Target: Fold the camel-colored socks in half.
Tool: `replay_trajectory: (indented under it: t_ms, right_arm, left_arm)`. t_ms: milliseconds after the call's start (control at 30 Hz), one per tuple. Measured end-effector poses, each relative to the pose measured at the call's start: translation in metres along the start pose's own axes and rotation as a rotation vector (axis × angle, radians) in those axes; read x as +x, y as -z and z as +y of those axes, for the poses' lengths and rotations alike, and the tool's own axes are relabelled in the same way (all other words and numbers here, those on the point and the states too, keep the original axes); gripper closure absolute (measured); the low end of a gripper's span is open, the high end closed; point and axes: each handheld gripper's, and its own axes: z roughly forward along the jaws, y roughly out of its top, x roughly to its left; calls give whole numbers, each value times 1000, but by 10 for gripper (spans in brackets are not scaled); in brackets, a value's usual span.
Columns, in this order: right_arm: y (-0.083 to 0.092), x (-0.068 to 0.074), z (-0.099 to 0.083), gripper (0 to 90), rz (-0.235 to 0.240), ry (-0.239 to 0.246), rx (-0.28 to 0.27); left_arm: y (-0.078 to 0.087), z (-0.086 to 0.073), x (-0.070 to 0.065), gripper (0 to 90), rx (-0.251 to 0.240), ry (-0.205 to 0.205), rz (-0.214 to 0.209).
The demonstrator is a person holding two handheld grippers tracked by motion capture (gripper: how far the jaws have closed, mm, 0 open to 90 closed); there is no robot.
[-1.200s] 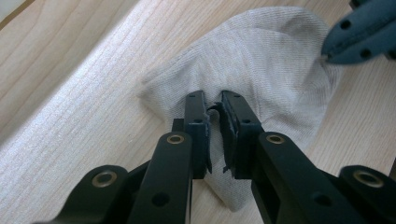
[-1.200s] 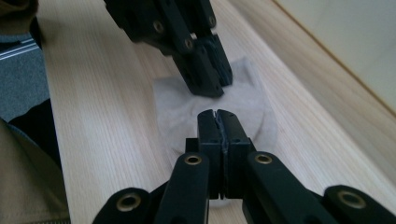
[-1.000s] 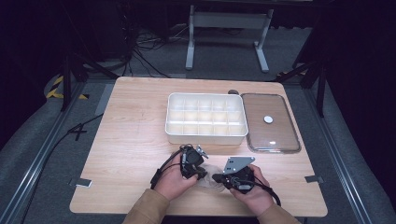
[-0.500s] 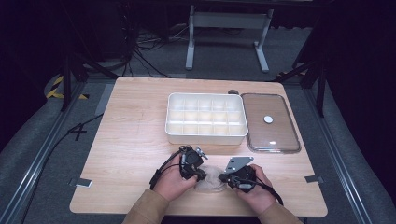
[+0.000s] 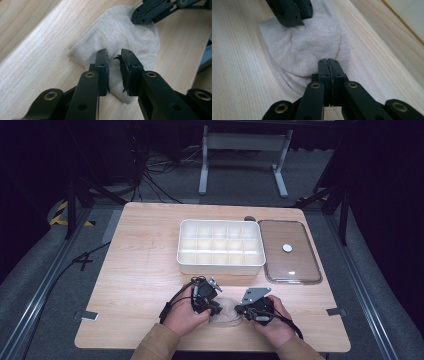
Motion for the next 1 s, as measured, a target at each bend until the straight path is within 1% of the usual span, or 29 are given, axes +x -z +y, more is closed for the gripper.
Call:
replay_trajectory:
  t_ms: [33,100,167,233,267,300,333,367,400,433,500,533,567,600,667,733,767,833,867,900,1000]
  right_arm:
    - [1,0,0,899,-6,1,-2]
    - [3,0,2,899,-7,1,-10]
    - [5,0,2,899,1,-1,-23]
    - [8,-1,3,898,2,-3,-36]
    - [11,-2,4,898,8,-6,-49]
    - [11,-2,4,898,8,-6,-49]
    - [13,-3,5,898,14,-14,-61]
    - [15,-3,6,898,26,-19,-78]
    - [16,-3,6,898,31,-24,-87]
    - [16,-3,7,898,36,-25,-96]
    - [16,-2,8,898,42,-29,-103]
    - [16,-2,9,897,44,-32,-108]
    - [16,-1,10,897,49,-31,-114]
    - [15,0,10,897,53,-31,-117]
    - [12,2,12,896,69,-27,-118]
    - [9,4,14,896,78,-22,-118]
    - [8,5,15,896,83,-20,-114]
    - [4,6,18,896,89,-17,-115]
    - [3,6,19,896,93,-15,-116]
    - [2,6,20,895,93,-14,-113]
    - [-3,5,21,896,89,-14,-95]
  left_arm:
    - [2,0,1,749,0,-10,1]
    - [6,-1,-1,713,-9,-13,4]
    - [12,-2,-3,683,-18,-23,0]
    - [19,-3,-4,668,-39,-24,2]
    - [24,-4,-3,658,-44,-34,2]
    - [24,-4,-3,654,-44,-34,2]
    - [27,-6,-2,654,-58,-23,0]
    - [29,-7,-1,652,-64,-24,-2]
    - [30,-8,-1,653,-56,-16,1]
    - [30,-9,0,653,-54,-23,10]
    - [30,-10,2,655,-37,-21,25]
    - [30,-11,2,657,-39,-16,23]
    - [31,-12,3,657,-31,-16,20]
    - [31,-12,4,658,-26,-23,21]
    - [31,-13,5,661,-17,-23,26]
    - [31,-15,6,662,-3,-12,24]
    - [30,-15,7,664,3,-18,23]
    - [30,-17,8,666,18,-7,28]
    - [30,-17,9,666,19,-11,28]
    - [30,-18,9,667,17,-2,25]
    - [30,-20,12,665,21,-1,27]
